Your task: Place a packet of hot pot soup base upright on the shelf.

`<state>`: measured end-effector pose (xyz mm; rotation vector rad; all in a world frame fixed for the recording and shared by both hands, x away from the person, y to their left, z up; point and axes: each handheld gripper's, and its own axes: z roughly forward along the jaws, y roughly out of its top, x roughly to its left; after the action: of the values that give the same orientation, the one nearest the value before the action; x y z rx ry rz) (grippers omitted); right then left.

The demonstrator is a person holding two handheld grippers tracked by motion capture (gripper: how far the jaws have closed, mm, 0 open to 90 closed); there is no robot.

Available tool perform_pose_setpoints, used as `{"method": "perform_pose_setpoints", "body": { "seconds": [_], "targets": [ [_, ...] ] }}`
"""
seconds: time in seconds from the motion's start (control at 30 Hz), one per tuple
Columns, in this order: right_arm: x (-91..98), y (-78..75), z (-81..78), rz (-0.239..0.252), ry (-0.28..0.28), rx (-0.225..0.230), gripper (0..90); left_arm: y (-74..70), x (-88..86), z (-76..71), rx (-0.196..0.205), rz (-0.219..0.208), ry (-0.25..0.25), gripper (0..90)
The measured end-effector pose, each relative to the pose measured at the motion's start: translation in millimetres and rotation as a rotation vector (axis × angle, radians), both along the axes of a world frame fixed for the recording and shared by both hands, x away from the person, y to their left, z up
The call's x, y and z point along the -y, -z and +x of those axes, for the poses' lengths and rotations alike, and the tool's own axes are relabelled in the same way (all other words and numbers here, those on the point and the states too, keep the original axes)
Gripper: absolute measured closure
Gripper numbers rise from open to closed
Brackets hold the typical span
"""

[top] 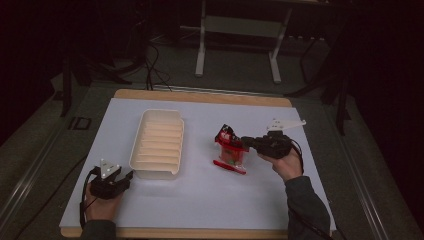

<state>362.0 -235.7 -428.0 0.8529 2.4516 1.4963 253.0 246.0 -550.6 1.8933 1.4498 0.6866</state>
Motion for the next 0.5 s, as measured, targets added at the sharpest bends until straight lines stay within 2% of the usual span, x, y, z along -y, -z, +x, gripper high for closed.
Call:
{"method": "perform_pose_setpoints", "body": {
  "seconds": [0.5],
  "targets": [
    [-15.5,-3.6,2.9,0.014,-0.034,0.014,89.7,-0.2,-0.2,-0.4,0.004,-0.002,0.003,52.8]
  ]
}}
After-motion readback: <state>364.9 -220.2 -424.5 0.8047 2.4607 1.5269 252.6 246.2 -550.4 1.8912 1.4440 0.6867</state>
